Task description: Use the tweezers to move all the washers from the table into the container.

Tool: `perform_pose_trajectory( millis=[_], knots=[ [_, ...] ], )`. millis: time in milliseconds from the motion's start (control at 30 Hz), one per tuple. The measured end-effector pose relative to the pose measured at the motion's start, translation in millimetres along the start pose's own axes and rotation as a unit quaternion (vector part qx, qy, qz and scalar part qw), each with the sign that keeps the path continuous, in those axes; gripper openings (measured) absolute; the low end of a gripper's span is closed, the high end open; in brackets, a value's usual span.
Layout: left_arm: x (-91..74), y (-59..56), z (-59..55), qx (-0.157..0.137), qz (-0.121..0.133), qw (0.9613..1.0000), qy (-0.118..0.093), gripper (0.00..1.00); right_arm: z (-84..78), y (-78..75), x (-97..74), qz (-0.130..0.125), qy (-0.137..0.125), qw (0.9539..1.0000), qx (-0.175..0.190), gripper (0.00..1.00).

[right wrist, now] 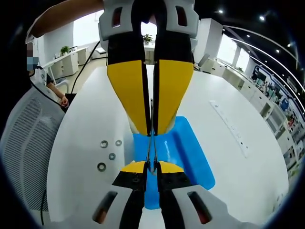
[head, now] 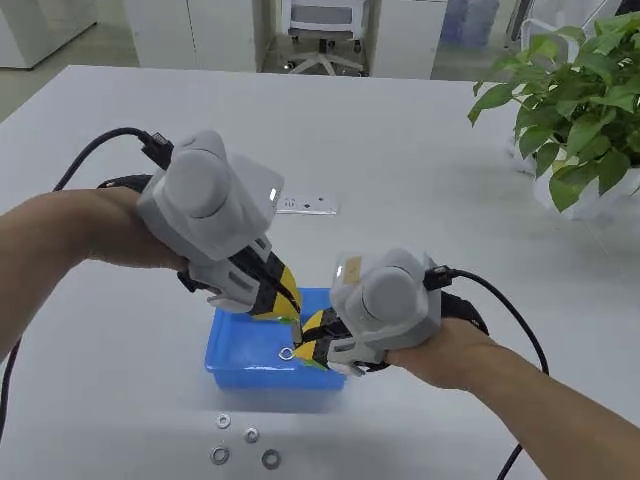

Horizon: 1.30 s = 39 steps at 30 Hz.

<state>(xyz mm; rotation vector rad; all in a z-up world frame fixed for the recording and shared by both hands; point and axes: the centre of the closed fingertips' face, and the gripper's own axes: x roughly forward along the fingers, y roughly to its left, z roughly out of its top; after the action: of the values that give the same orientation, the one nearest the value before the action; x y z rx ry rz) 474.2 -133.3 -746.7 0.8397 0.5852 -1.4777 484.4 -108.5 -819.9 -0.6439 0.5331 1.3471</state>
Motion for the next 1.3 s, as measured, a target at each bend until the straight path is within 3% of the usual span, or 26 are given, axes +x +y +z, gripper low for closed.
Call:
perform_pose_trajectory(
  millis=[733,1300],
  knots=[
    [26.1,15.2,-22.5,-0.010,-0.011,0.9999,0.007,0.06,-24.3,-13.1,25.6,0.019,0.017,0.9995,0.019,0.10],
    [34.8,21.0,-25.2,-0.016,-0.009,0.9998,0.006,0.06,-32.9,-17.5,30.0,0.023,0.020,0.9990,0.032,0.11]
  ],
)
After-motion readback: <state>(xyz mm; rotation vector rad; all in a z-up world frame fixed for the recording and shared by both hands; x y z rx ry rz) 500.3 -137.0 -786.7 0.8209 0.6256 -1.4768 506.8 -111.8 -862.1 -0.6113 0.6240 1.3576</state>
